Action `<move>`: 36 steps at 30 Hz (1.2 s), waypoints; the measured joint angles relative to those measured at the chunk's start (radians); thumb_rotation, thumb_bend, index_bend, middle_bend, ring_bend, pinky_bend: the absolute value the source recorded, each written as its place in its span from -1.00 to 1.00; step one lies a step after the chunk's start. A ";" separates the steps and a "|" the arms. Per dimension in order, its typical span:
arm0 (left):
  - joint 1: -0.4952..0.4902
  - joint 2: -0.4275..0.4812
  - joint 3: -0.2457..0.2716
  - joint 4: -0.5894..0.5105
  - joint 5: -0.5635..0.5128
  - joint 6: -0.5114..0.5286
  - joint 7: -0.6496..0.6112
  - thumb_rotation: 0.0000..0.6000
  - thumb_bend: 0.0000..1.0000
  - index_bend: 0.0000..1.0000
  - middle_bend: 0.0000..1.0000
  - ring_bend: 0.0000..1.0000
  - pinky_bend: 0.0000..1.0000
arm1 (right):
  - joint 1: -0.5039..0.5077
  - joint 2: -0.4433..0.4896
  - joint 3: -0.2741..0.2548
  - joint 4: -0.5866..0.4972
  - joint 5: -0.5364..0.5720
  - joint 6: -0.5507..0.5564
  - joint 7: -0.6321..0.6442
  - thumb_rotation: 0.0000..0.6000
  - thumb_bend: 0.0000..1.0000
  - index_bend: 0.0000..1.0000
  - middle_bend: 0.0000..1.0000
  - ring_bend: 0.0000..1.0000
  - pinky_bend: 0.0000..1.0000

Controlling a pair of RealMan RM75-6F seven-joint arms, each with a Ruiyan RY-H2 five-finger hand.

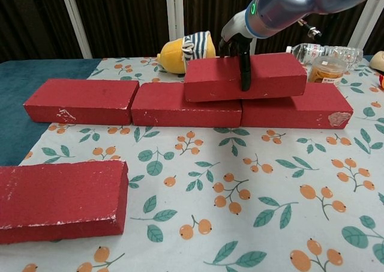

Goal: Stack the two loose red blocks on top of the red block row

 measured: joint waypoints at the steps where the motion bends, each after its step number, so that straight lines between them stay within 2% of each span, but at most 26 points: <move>1: 0.000 0.000 0.000 0.000 0.000 0.002 0.001 1.00 -1.00 -0.77 -0.93 -1.00 -0.82 | -0.001 0.000 -0.003 0.002 -0.002 -0.004 0.005 1.00 -0.80 -0.48 -0.38 -0.73 -1.00; 15: -0.003 -0.005 0.002 0.001 -0.011 0.003 0.018 1.00 -1.00 -0.77 -0.92 -1.00 -0.83 | -0.009 -0.005 -0.049 0.029 -0.031 -0.050 0.075 1.00 -0.80 -0.48 -0.38 -0.73 -1.00; 36: -0.008 -0.013 0.009 0.002 -0.013 0.003 0.034 1.00 -1.00 -0.77 -0.92 -1.00 -0.83 | -0.015 0.018 -0.112 0.001 -0.083 -0.069 0.181 1.00 -0.80 -0.48 -0.39 -0.73 -1.00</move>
